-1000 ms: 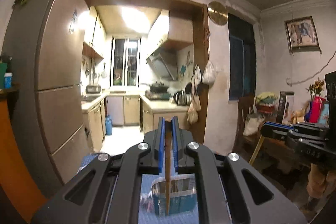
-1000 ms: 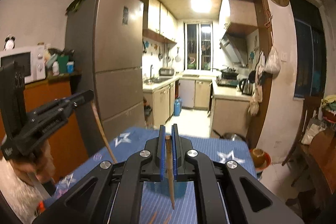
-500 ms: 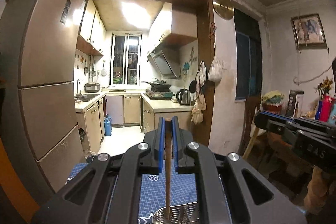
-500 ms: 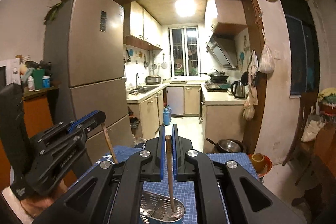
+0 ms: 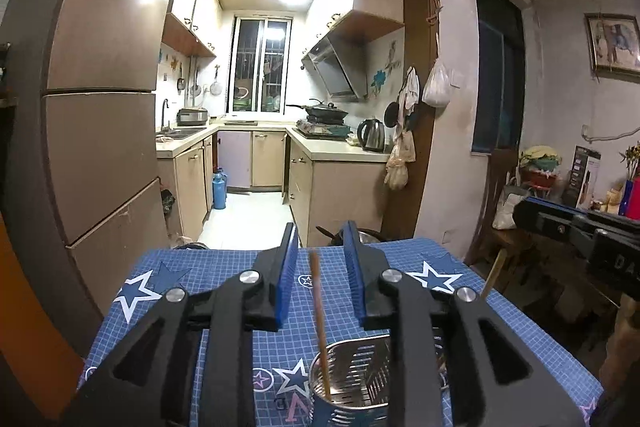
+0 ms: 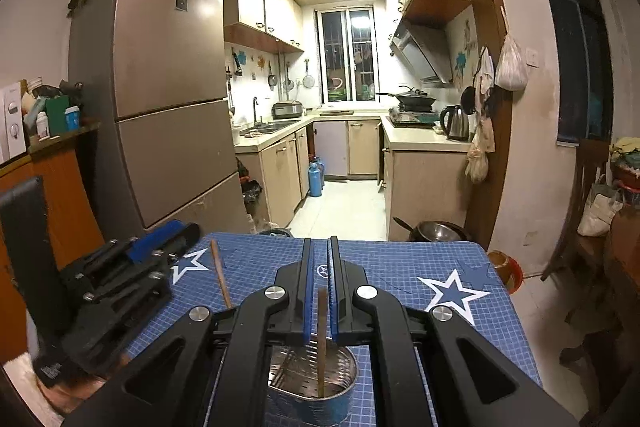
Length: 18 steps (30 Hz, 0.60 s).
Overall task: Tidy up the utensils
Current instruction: 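Lower the chopsticks into the holder and open both tools, then move both open tools back over the remaining chopsticks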
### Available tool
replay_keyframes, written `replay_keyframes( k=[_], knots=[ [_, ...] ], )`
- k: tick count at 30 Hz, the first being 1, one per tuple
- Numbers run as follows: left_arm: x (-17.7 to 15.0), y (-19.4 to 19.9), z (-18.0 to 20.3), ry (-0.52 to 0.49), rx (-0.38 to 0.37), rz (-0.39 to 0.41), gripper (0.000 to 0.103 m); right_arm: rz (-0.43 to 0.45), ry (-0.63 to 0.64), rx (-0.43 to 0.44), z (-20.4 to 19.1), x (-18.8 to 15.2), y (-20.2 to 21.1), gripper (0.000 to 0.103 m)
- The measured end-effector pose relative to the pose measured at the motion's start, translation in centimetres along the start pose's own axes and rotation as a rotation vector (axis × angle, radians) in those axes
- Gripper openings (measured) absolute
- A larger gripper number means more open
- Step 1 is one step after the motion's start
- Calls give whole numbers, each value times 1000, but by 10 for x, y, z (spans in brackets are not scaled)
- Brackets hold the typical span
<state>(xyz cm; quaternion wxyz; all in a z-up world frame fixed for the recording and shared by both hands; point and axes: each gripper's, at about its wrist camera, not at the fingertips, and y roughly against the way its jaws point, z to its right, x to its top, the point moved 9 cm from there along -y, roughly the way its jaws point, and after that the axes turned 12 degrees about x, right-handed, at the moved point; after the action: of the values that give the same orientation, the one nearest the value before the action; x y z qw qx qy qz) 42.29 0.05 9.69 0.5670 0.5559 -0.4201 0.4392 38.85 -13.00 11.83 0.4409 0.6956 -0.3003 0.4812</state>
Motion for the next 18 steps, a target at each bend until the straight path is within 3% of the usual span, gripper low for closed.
replay_keyframes(
  k=[8, 15, 17, 18],
  knots=[
    [13, 41, -41, 46, 43, 53, 22, 0, -25, -27, 16, -14, 28, 7],
    [-20, 130, -87, -20, 83, 68, 22, -40, 55, 29, -9, -69, 111, 8],
    [-47, 157, -99, -35, 81, 33, 22, -68, 83, 34, -20, -94, 135, 19],
    [-60, 166, -104, -36, 86, 13, 22, -80, 103, 22, -26, -110, 147, 29]
  ],
)
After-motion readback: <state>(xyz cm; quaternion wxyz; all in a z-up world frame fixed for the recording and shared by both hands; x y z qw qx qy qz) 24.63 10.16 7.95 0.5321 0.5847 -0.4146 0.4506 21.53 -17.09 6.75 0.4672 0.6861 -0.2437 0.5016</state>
